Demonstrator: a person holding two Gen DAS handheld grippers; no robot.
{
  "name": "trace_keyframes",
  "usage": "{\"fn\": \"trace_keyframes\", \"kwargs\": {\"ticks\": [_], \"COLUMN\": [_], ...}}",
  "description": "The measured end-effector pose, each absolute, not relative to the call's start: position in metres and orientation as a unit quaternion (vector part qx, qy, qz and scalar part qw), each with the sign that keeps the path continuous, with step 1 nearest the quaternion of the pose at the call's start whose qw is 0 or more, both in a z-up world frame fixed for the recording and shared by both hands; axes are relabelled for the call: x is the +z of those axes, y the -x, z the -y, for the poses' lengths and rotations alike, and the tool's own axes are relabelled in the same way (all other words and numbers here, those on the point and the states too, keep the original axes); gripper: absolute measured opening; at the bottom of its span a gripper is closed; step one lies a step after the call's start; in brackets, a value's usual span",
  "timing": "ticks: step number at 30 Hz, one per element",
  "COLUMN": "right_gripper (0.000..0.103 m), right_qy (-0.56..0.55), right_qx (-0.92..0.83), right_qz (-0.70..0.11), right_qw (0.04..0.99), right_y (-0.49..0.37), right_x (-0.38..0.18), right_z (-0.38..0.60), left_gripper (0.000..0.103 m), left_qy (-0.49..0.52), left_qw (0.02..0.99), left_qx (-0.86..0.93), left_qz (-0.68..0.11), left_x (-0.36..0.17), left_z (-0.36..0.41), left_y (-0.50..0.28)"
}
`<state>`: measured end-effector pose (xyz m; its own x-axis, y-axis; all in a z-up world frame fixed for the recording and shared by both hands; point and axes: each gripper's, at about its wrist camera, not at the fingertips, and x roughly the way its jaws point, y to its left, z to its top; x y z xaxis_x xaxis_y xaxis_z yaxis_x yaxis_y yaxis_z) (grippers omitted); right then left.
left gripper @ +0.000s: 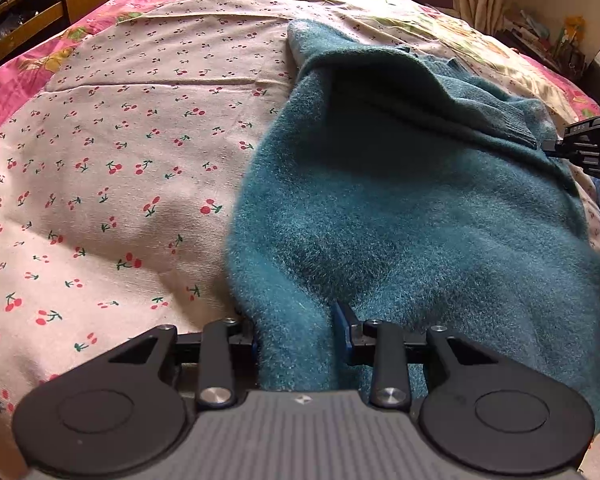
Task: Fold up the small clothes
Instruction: 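Grasp the folded sweater edge with the right gripper and fold it over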
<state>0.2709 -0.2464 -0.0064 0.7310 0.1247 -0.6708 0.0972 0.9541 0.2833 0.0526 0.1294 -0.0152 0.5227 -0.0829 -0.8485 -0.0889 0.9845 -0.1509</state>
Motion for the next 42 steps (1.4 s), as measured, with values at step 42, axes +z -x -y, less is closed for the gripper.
{"fn": "trace_keyframes", "kwargs": {"ticks": [42], "right_gripper": [0.0], "right_qy": [-0.133], "right_qx": [0.001], "right_qz": [-0.4], "right_qw": [0.907], "right_y": [-0.309], "right_x": [-0.021], "right_z": [0.269], "left_gripper": [0.048], "left_qy": [-0.032], "left_qw": [0.915], "left_qx": [-0.039], "left_qz": [-0.4], "left_x": [-0.017], "left_z": [-0.08], "left_y": [-0.248]}}
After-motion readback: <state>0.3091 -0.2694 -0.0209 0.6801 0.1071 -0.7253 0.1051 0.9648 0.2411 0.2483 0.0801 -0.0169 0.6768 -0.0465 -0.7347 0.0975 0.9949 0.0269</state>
